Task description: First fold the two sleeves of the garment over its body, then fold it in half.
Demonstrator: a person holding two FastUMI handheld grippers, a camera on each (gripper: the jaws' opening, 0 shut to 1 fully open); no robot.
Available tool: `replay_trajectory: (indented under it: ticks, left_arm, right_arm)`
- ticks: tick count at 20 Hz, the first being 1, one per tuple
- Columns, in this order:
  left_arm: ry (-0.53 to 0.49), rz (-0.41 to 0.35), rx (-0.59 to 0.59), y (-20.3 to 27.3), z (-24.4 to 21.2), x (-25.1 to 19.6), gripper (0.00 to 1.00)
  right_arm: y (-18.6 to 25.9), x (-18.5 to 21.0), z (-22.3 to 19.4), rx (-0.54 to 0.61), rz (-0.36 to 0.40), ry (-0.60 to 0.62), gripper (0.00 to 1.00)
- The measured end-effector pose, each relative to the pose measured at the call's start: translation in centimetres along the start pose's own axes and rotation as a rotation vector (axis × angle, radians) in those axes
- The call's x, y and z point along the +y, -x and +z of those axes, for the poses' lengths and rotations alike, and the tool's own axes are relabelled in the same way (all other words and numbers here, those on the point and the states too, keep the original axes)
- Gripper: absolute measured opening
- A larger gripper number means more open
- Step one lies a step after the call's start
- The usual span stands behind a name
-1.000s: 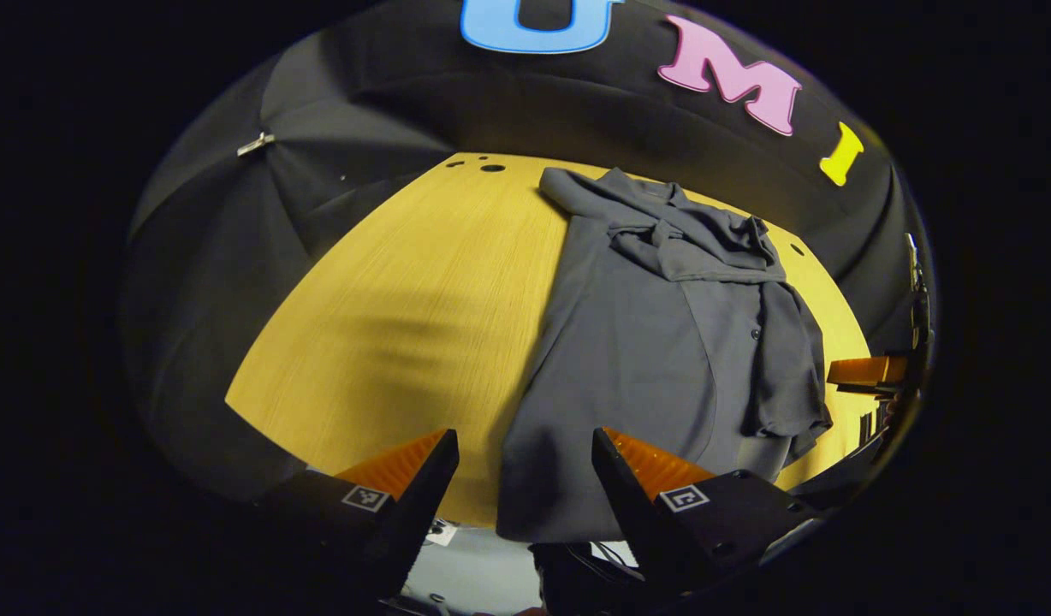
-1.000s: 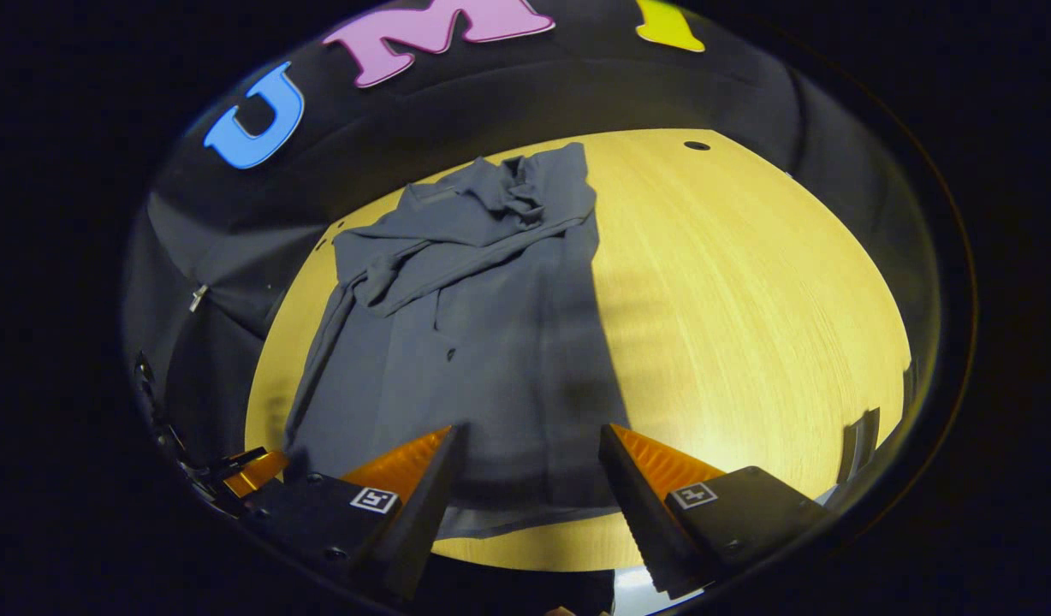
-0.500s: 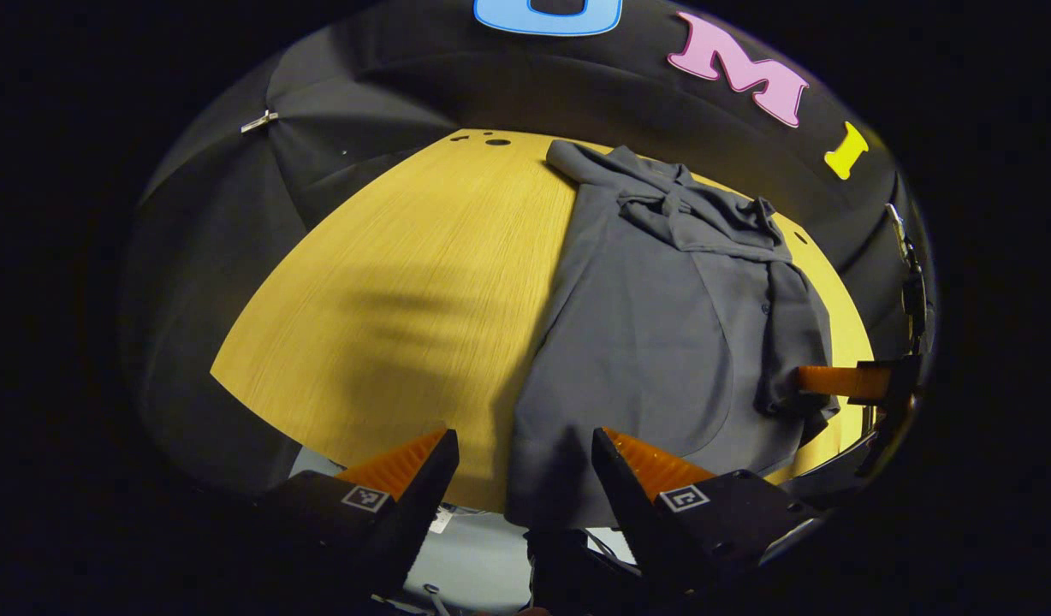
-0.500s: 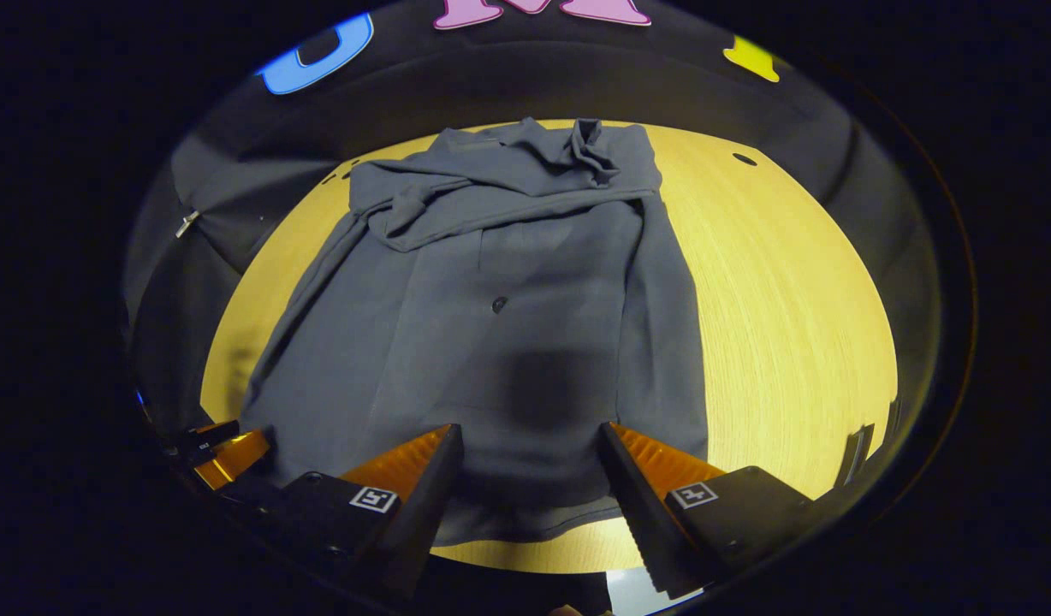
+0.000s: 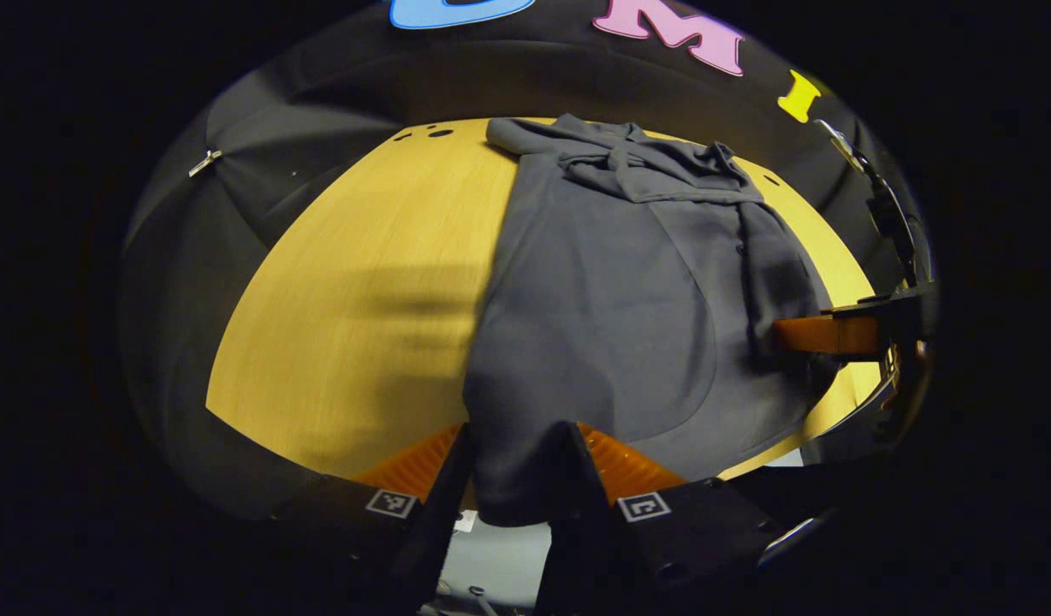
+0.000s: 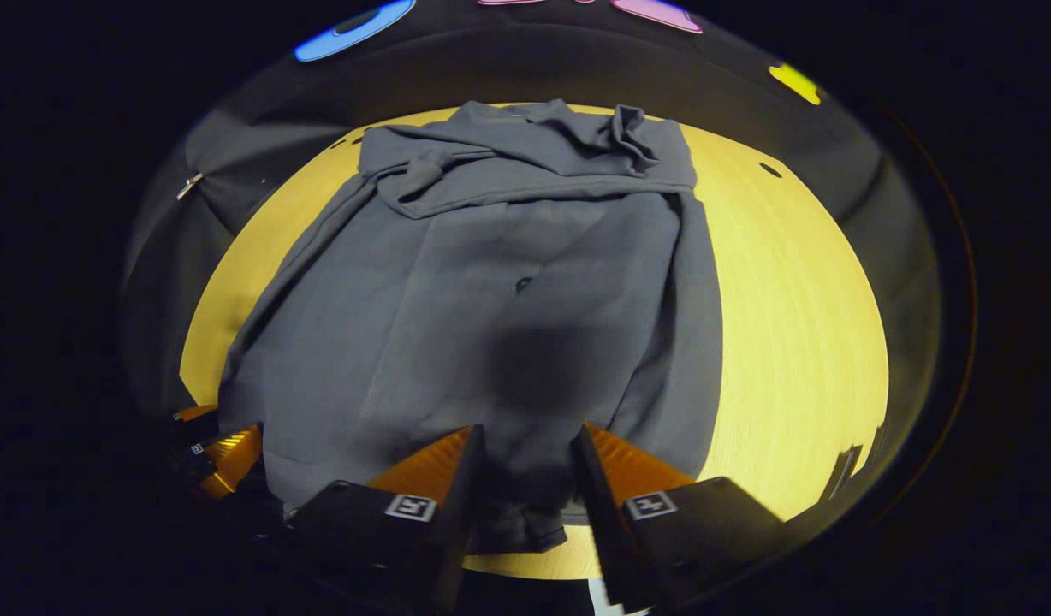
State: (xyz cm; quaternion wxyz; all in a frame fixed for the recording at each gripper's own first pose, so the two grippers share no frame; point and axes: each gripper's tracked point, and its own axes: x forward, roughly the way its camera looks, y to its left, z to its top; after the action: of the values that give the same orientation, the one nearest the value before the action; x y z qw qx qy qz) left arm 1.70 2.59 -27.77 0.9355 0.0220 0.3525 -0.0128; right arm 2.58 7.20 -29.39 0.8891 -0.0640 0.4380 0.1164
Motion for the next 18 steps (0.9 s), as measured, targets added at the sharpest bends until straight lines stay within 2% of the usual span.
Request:
replay_trajectory:
  ticks: [1, 3, 4, 5, 6, 8, 11, 18]
  left_arm:
    - [-0.003, -0.011, -0.003, 0.0, 0.1, -0.5, 0.68]
    - [-0.003, -0.024, -0.001, -0.2, 0.2, -1.2, 0.44]
    - [-0.005, -0.036, 0.001, -0.2, 0.2, -1.5, 0.41]
    - [-0.003, -0.049, 0.0, -0.3, 0.3, -1.9, 0.31]
    - [0.004, -0.063, 0.001, -0.3, 0.3, -2.1, 0.18]
    - [0.039, -0.112, -0.001, -0.3, 0.7, -2.5, 0.07]
    - [0.137, -0.149, -0.005, -0.2, 1.3, -2.6, 0.06]
    - [0.221, -0.223, -0.099, 3.8, 5.8, -3.7, 0.05]
  right_arm:
    - [-0.1, 0.3, 0.0, 0.001, 0.014, 0.01, 0.49]
    - [-0.3, 0.7, 0.3, 0.006, 0.041, 0.005, 0.25]
    - [-0.3, 0.5, 0.4, 0.013, 0.061, 0.011, 0.23]
    - [-0.5, 0.7, 0.2, 0.015, 0.073, -0.025, 0.23]
    - [0.0, 0.7, 0.3, 0.018, 0.093, -0.048, 0.08]
    - [-0.1, 0.4, 0.6, 0.018, 0.128, -0.073, 0.08]
    - [0.7, -0.1, 1.2, -0.02, 0.135, -0.103, 0.07]
    - [4.6, -1.4, 3.9, -0.139, 0.161, -0.119, 0.07]
